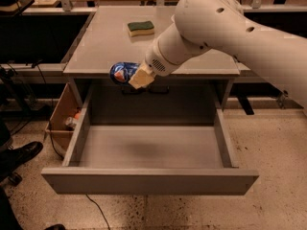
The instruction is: Place pepsi can into top drawer
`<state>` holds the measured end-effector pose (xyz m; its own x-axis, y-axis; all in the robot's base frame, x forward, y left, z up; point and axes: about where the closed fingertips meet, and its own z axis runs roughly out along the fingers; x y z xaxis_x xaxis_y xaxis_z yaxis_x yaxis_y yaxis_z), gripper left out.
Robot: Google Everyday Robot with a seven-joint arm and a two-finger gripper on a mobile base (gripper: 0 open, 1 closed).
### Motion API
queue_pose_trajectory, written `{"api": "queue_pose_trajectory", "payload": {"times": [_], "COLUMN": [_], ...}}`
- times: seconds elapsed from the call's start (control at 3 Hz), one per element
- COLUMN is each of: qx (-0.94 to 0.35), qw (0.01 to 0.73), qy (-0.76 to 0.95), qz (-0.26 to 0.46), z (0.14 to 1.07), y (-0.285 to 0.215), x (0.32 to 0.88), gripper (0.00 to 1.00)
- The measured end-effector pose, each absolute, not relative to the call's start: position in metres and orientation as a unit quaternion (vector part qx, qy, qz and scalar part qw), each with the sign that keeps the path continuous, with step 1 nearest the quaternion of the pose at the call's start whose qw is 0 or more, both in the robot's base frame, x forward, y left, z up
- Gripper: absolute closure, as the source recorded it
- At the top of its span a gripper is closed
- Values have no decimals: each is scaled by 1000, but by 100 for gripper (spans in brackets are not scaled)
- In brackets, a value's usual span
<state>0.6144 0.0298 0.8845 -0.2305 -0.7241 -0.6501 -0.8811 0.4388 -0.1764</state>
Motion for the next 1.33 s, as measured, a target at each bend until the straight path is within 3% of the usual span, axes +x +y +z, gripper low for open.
{"api": "queue_pose_trajectory", "payload": {"times": [0.67, 1.33], "qx": [-511, -519], "qw": [313, 276], "qy": [784, 784], "qz": [159, 202], "z": [805, 704], "y": [-4, 2], "x": [559, 541], "gripper": [100, 100]}}
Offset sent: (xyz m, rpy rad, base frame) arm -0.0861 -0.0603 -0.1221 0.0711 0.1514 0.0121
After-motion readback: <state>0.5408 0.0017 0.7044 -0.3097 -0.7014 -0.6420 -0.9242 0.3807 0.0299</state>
